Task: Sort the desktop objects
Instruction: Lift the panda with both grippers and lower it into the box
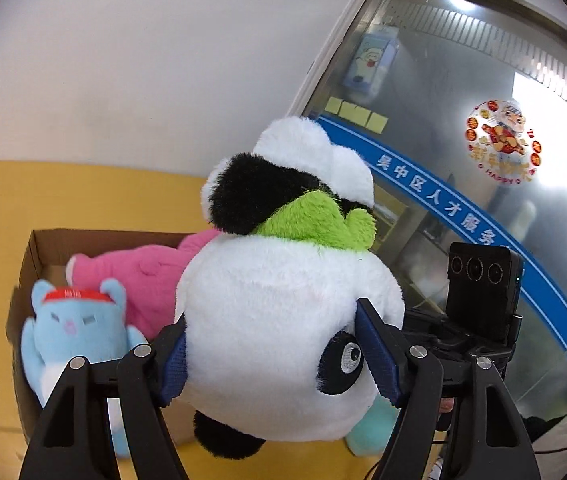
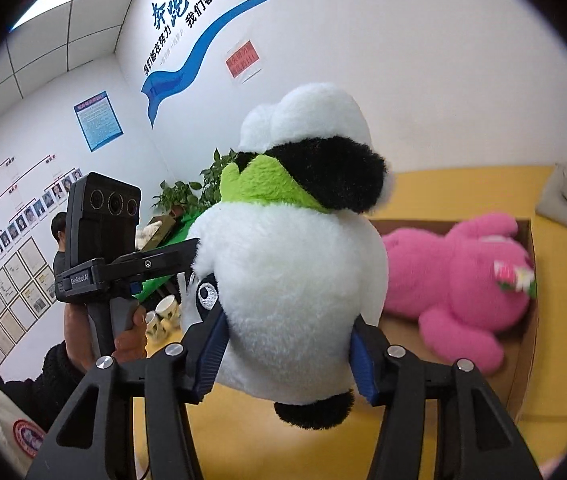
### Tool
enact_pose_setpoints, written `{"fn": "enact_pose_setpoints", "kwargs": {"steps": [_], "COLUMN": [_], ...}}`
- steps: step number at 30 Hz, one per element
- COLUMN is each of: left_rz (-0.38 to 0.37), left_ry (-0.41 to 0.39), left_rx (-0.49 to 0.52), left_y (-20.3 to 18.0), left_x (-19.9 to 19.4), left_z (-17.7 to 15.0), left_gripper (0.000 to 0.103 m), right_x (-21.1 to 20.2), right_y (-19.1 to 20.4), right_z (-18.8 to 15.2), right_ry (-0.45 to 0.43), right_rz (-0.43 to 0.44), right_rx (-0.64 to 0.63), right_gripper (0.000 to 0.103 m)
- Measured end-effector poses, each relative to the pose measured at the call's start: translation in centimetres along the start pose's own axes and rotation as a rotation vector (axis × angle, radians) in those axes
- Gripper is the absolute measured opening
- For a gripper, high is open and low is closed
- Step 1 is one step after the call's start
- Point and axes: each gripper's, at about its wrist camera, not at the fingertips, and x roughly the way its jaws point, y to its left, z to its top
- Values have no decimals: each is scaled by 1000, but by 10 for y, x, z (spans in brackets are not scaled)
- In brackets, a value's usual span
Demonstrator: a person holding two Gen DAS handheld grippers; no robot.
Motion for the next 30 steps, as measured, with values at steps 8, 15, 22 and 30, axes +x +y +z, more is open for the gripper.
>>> {"fn": "enact_pose_setpoints", "kwargs": {"steps": [8,15,22,30], "left_rz": [68,130,166,197], "left_ry": [198,305,276,167], "left_rx": [-149,-201,-141,-3], "left_y": [69,91,80,53], "left_x": [89,112,102,73], "left_z": [-37,-80,-72,-48], "left_gripper": [77,77,81,80], "right_x": [89,126,88,165], "right_y": [-93,-107,-88,-102], "right_z": [-28,-56,-7,16], "right_ry": [221,451,281,421], "right_rz": [27,-13,-89,-317], "right_rx": [174,236,151,106], "right_gripper": [53,57,63,40]}}
